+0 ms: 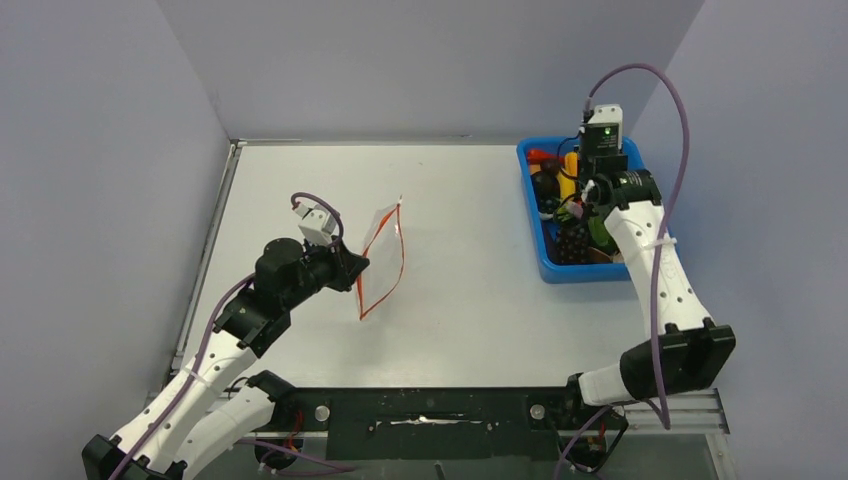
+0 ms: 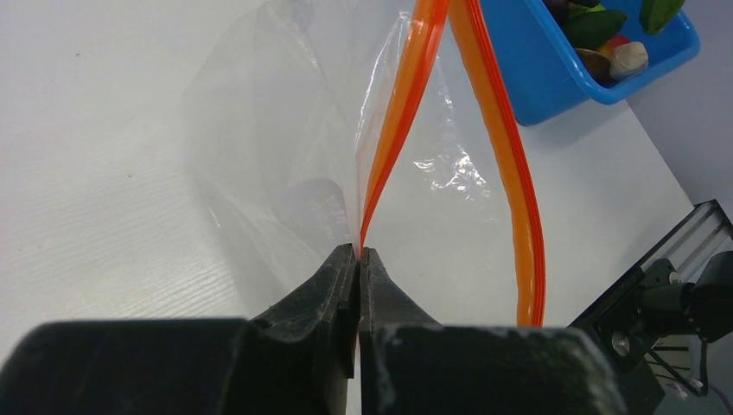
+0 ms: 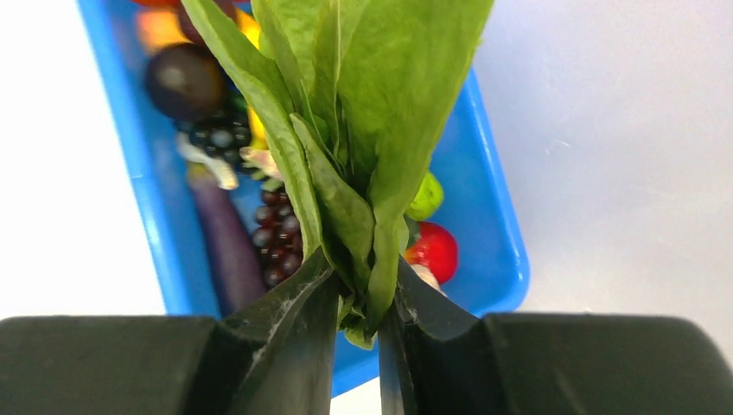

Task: Place the food in the zip-top bag and seal the zipper
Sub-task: Pick up the fake vegetable from the bin, then place the fake vegetable in the zipper food storage bag.

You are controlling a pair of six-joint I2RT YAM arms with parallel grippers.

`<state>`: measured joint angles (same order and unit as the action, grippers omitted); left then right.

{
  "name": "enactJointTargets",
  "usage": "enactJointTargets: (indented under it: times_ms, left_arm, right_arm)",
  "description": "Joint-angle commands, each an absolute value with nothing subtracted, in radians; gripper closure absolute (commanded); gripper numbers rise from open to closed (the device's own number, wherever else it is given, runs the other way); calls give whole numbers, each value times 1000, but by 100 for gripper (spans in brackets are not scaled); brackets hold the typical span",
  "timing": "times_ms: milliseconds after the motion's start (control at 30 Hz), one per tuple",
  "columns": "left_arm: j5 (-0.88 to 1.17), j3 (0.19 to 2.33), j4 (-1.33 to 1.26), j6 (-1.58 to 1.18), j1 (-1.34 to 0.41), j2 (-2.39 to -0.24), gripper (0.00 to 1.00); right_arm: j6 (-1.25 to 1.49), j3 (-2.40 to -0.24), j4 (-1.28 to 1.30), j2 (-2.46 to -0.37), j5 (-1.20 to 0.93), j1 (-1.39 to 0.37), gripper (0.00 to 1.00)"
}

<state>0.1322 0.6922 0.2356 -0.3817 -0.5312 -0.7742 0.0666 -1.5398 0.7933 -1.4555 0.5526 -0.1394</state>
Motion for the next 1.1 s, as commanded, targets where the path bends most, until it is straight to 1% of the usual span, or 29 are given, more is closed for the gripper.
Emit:
enactJointTargets:
  times_ms: [0,233,333,500,733,933,1067]
  left_arm:
    - [109,741,263,-422,-537,-761,100]
    - [88,799,304,-489,-538,-732,100]
    - [91,825,313,-516,-538,-745,100]
    - [106,891,328,-568,-538,-790,100]
    - [108,919,317,-642,-538,-813,100]
    - [123,926,319,-657,-538,-824,100]
    - [156,937,320,-664,-538,-836,100]
  right_arm:
    - [85,-1487,644,-1291,388,-155,81]
    - [71,-1397,554,-1125,116,-159,81]
    - [79,-1346,469,-1053,-20,-163,81]
    - [174,-1243,306,-939,-133,-179,82]
    - [291,-1211,176,-938,-419,-197,81]
    - [365,-1158,31,-928,-508,-245,81]
    - [369,-1134,-46,-927,-570,-328,82]
